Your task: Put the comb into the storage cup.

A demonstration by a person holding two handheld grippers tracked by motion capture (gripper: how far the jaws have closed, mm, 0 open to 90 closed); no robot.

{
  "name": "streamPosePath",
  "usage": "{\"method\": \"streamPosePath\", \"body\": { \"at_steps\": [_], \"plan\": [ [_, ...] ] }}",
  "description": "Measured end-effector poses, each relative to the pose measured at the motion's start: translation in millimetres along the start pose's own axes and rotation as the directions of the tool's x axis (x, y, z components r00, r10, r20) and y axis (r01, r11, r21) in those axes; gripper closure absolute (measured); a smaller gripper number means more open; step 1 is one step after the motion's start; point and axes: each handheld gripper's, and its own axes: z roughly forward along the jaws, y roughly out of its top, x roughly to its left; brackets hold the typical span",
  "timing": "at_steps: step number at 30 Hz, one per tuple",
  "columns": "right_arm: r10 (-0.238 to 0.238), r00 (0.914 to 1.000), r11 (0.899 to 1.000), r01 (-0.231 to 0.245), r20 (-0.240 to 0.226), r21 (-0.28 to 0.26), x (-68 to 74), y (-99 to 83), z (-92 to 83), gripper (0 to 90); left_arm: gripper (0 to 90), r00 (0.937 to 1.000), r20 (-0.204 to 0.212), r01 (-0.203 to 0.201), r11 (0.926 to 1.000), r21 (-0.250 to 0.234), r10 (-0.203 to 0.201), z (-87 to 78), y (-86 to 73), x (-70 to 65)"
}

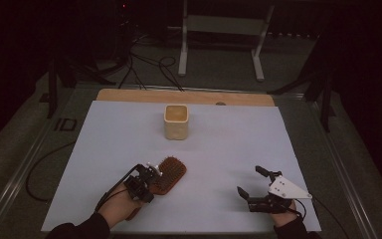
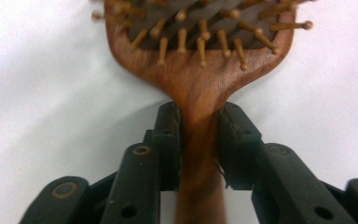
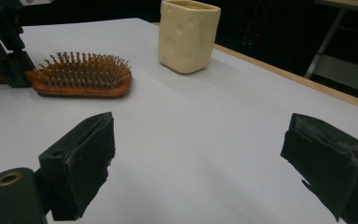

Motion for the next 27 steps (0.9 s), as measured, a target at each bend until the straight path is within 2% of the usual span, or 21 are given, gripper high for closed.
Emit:
{"method": "streamPosePath", "body": {
  "at_steps": [2,5,10,11,15,16,20,22,25,27],
  "plan": [
    [0.004,1.0000,1.000,-0.004,0.000,-0.001,-0.6,0.0,0.1,8.6,72.2,1.0000,0.003,0.002,1.0000,0.002,-0.002,0.0,0.4,0.5],
    [0.002,1.0000,1.000,-0.002,0.000,-0.002,-0.2,0.0,-0.2,8.6,72.6,0.9998,0.004,-0.018,0.9998,-0.004,0.018,0.0,-0.8,0.9],
    [0.002,1.0000,1.000,-0.002,0.002,-0.004,-0.4,0.2,-0.4,8.6,73.2,0.9987,-0.022,-0.047,0.9969,-0.063,0.046,-0.3,-8.5,-2.6],
    [0.002,1.0000,1.000,-0.002,0.002,-0.004,-0.4,0.2,-0.4,8.6,73.3,0.9987,-0.022,-0.047,0.9969,-0.063,0.046,-0.3,-8.5,-2.6],
    [0.007,1.0000,1.000,-0.007,0.002,-0.002,-0.8,0.2,-0.1,8.6,73.3,0.9982,-0.034,-0.054,0.9892,-0.137,0.050,0.1,-17.0,-4.3],
    [0.006,1.0000,1.000,-0.006,0.002,-0.003,-0.9,0.1,-0.1,8.6,73.4,0.9982,-0.034,-0.054,0.9892,-0.137,0.050,0.1,-17.0,-4.3],
    [0.009,0.9999,1.000,-0.009,0.005,-0.003,-1.1,0.2,-0.2,8.6,73.5,0.9991,-0.026,-0.039,0.9802,-0.194,0.034,0.9,-21.5,-4.3],
    [0.006,1.0000,1.000,-0.006,0.005,-0.003,-1.4,0.1,0.0,8.6,73.5,0.9986,-0.029,-0.048,0.9765,-0.210,0.043,1.5,-22.6,-4.4],
    [0.008,1.0000,1.000,-0.008,0.005,-0.004,-1.2,0.2,-0.3,8.6,73.5,0.9976,-0.034,-0.067,0.9666,-0.247,0.061,0.9,-23.9,-5.8],
    [0.006,1.0000,1.000,-0.006,0.007,-0.004,-1.6,0.0,-0.3,8.6,73.5,0.9977,-0.021,-0.067,0.9546,-0.290,0.064,-1.0,-24.6,-6.2]
  ]
}}
